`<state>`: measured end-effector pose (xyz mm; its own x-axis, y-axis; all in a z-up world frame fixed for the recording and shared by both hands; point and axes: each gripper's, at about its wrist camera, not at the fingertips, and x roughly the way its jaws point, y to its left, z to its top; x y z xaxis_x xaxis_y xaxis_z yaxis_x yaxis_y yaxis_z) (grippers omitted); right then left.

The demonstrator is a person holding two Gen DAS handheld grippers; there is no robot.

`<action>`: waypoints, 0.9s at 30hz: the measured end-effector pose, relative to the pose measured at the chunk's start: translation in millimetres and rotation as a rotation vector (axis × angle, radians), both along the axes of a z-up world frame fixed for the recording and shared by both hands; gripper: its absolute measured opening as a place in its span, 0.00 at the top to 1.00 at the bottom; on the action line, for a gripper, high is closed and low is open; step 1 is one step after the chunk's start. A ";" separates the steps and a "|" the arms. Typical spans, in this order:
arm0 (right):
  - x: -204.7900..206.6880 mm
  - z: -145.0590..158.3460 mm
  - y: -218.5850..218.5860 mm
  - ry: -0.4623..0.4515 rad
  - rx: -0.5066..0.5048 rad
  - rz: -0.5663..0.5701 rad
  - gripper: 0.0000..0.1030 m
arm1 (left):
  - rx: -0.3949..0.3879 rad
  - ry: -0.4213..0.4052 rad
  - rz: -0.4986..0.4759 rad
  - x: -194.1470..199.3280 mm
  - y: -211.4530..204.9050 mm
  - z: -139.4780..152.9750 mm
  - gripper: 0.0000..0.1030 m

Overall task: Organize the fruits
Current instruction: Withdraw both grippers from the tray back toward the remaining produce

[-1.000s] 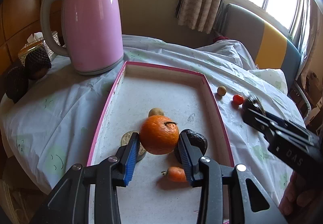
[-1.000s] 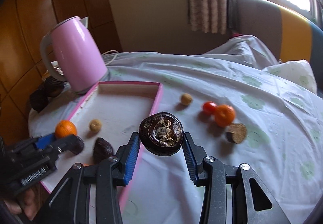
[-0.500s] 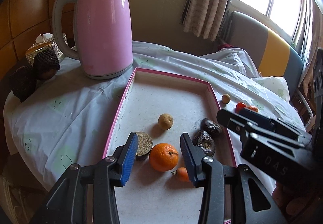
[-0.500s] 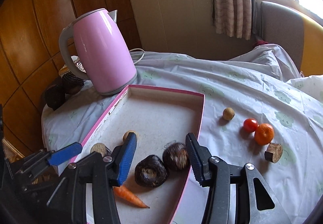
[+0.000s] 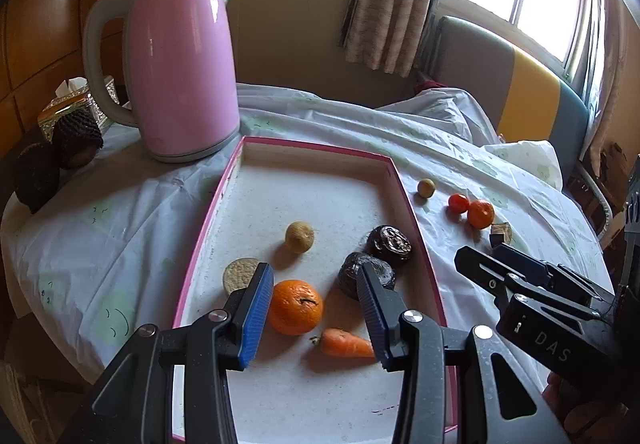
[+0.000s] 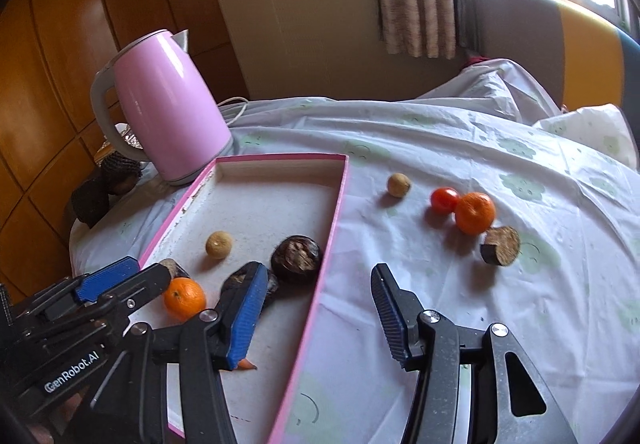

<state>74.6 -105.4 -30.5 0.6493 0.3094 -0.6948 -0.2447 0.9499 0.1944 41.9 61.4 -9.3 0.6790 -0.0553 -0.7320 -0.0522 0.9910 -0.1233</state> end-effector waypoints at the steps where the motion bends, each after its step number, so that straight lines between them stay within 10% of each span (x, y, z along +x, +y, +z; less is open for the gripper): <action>1: -0.9 -1.1 -3.3 0.003 0.001 -0.009 0.47 | 0.002 0.002 -0.004 -0.3 -2.2 -0.4 0.57; 27: 5.6 -27.1 -92.5 0.063 -0.018 -0.238 0.47 | -0.003 0.067 -0.165 21.2 -61.9 -10.2 0.57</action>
